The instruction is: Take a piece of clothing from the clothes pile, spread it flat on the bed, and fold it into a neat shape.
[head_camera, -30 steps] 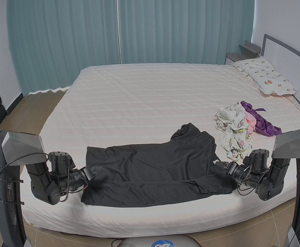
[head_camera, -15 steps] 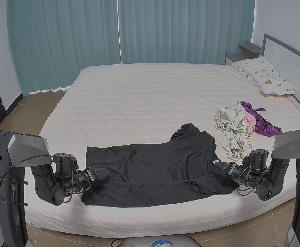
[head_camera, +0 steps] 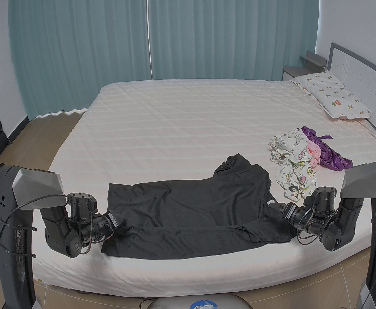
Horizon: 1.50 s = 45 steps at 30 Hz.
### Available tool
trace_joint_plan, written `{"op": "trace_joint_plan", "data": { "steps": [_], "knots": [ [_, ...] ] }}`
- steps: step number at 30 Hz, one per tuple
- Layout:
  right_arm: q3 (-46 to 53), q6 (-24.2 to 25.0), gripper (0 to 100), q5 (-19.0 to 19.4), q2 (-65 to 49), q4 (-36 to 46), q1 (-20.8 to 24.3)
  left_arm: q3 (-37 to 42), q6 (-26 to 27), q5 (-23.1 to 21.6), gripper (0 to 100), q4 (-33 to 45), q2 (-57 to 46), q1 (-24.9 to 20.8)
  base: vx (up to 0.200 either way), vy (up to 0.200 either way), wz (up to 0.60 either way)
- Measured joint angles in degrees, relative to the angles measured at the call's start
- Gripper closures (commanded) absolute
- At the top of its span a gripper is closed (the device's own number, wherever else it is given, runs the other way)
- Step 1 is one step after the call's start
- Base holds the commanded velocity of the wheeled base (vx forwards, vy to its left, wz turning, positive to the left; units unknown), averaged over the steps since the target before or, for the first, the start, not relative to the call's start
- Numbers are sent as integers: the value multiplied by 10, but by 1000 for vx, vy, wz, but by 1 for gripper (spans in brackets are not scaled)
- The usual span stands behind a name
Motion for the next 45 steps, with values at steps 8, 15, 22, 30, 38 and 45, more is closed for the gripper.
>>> {"op": "trace_joint_plan", "data": {
  "steps": [8,15,22,30,38,45],
  "knots": [
    [-4,0,0,-1,2,0,-5,17,-10,23,100,-1,0,4,0,0,0],
    [-20,-13,0,-1,6,17,-6,24,-43,47,100,-1,-11,7,0,0,0],
    [-66,-37,0,0,16,79,-4,41,-45,47,100,-1,-24,11,0,0,0],
    [-89,-49,0,14,20,87,-21,46,-46,45,100,0,-26,14,0,0,0],
    [-82,-74,0,38,14,79,-42,49,-46,43,100,0,-26,20,0,0,0],
    [-74,-97,0,48,22,77,-37,50,-46,42,100,0,-25,21,0,0,0]
  ]
}}
